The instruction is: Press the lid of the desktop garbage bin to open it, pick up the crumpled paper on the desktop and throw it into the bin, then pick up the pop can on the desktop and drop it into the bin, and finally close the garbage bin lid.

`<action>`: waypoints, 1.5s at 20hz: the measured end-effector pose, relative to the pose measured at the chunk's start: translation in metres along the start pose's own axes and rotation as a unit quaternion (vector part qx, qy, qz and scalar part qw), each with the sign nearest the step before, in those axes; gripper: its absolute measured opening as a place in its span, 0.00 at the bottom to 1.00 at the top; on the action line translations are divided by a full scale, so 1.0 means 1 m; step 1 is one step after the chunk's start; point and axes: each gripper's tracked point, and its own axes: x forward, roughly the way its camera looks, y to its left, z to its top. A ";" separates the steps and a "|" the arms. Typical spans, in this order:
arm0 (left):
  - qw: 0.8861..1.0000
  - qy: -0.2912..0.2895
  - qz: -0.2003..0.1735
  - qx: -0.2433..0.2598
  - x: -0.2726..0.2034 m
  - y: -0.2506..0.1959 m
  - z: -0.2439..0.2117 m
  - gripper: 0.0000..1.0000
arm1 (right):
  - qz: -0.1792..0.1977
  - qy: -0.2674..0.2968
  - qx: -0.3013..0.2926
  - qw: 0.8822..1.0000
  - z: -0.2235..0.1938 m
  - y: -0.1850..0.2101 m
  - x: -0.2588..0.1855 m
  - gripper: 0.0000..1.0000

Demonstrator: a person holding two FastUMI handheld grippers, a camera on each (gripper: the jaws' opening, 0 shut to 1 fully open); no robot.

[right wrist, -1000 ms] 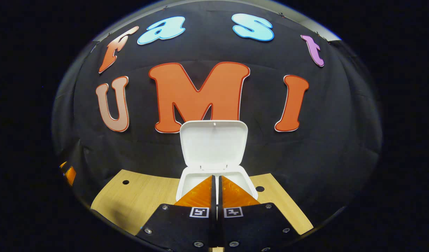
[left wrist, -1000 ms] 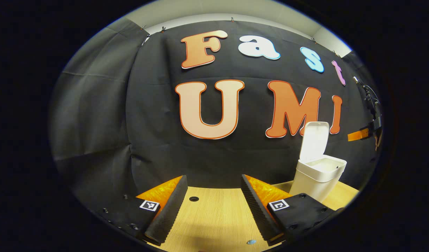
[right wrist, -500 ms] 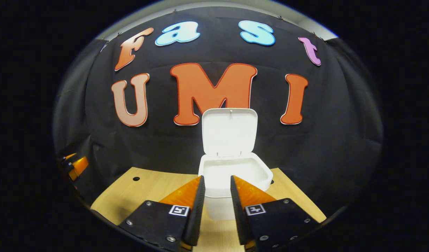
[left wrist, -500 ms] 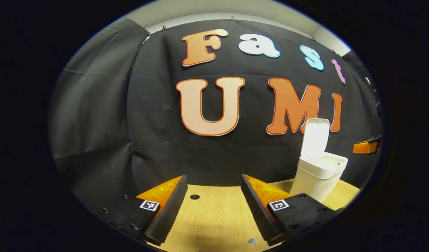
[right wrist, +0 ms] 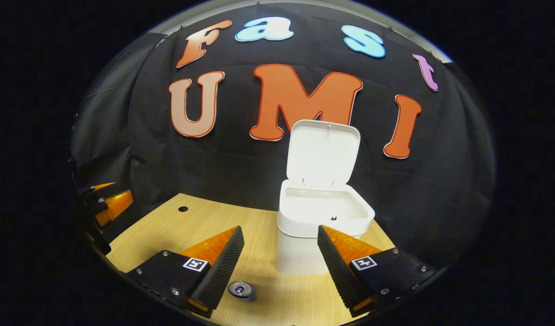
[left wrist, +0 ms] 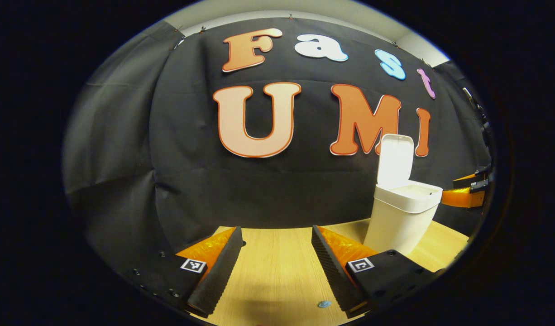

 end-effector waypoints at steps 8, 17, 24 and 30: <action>0.996 0.068 -0.048 0.017 0.010 -0.030 -0.069 0.96 | -0.012 0.036 0.001 0.999 -0.025 -0.009 0.007 0.99; 0.979 0.163 -0.108 0.059 0.015 -0.070 -0.164 0.99 | -0.038 0.089 0.011 0.995 -0.071 -0.033 0.006 1.00; 0.959 0.229 -0.149 0.080 0.012 -0.098 -0.226 0.99 | -0.071 0.130 0.030 0.989 -0.103 -0.061 -0.004 1.00; 0.944 0.269 -0.156 0.107 0.015 -0.108 -0.258 1.00 | -0.085 0.160 0.059 0.982 -0.123 -0.074 -0.005 1.00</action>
